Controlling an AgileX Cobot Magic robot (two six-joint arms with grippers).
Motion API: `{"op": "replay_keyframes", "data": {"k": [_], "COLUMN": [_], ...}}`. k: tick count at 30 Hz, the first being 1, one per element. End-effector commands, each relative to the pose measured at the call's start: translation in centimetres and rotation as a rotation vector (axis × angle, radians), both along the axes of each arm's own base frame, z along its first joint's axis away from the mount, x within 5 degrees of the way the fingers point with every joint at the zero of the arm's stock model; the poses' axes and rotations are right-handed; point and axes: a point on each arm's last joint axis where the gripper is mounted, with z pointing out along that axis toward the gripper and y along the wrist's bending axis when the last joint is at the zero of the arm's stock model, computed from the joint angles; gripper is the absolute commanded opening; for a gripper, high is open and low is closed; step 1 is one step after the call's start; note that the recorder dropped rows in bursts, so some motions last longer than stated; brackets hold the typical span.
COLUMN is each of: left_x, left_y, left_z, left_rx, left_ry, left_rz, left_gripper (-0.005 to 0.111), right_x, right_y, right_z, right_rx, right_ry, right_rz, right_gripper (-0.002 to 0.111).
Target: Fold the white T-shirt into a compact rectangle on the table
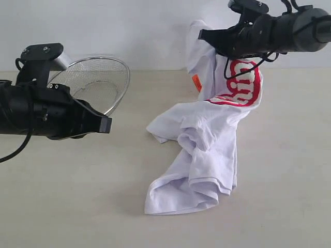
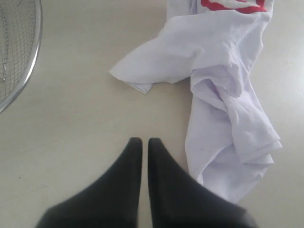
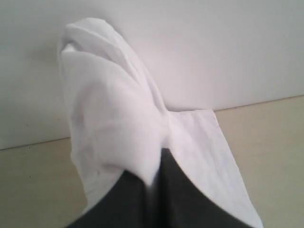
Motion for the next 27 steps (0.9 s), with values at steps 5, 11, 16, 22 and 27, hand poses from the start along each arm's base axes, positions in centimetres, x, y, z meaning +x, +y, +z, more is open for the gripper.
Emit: {"op": "replay_keyframes", "data": {"k": [5, 11, 16, 22, 27], "left_x": [-0.2, -0.1, 0.4, 3.0, 6.1], "left_y": [-0.1, -0.2, -0.6, -3.4, -5.5], "left_z": [0.2, -0.3, -1.9, -2.1, -3.1], "left_rx": [-0.005, 0.005, 0.036, 0.061, 0.069], "left_ry": [-0.001, 0.009, 0.062, 0.022, 0.009], "left_rz": [-0.008, -0.014, -0.047, -0.200, -0.241], "left_gripper": [0.005, 0.005, 0.005, 0.005, 0.005], "right_x": [0.0, -0.8, -3.5, -7.4, -9.7], "right_y": [-0.4, -0.3, -1.0, -3.4, -3.7], "right_z": [0.4, 2.8, 7.1, 7.7, 6.3], "right_rx": [-0.016, -0.032, -0.212, -0.440, -0.485], "right_ry": [0.022, 0.017, 0.119, 0.496, 0.786], "right_rz": [0.011, 0.033, 0.137, 0.185, 0.301], "right_gripper": [0.066, 0.104, 0.104, 0.104, 0.104]}}
